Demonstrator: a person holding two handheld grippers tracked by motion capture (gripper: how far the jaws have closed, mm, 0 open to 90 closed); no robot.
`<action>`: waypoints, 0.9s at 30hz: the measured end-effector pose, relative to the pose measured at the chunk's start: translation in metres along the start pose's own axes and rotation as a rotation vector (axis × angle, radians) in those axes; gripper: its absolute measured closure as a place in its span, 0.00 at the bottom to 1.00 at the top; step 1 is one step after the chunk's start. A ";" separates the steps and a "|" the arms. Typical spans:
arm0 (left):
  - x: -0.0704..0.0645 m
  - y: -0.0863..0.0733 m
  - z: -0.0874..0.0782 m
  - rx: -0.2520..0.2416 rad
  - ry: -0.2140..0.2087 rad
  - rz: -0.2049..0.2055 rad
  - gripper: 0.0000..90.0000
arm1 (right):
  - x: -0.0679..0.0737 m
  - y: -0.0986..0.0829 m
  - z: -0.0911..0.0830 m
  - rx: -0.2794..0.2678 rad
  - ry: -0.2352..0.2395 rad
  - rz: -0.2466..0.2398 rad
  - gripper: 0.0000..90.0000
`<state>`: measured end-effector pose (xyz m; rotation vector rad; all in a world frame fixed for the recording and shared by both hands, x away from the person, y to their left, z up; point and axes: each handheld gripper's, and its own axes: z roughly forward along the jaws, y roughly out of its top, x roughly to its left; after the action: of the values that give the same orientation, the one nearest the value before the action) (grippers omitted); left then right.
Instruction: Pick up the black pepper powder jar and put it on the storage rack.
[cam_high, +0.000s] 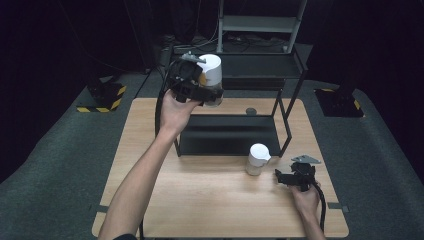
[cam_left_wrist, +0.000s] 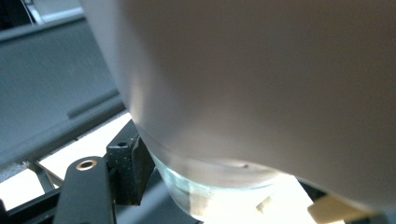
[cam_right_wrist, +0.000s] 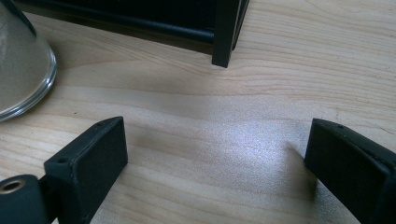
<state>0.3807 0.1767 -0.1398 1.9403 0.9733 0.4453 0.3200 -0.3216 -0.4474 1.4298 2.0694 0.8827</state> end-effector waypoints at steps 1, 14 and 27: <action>0.000 0.004 0.000 0.002 0.005 0.000 0.34 | 0.000 0.000 0.000 0.001 0.000 0.000 0.06; -0.002 0.053 0.026 0.023 0.122 -0.039 0.34 | 0.000 0.000 0.000 0.001 0.000 0.001 0.06; 0.002 0.063 0.057 0.037 0.219 -0.082 0.34 | 0.000 0.000 0.000 0.001 0.000 0.000 0.06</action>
<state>0.4468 0.1281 -0.1179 1.9045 1.2041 0.6050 0.3201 -0.3216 -0.4473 1.4301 2.0702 0.8819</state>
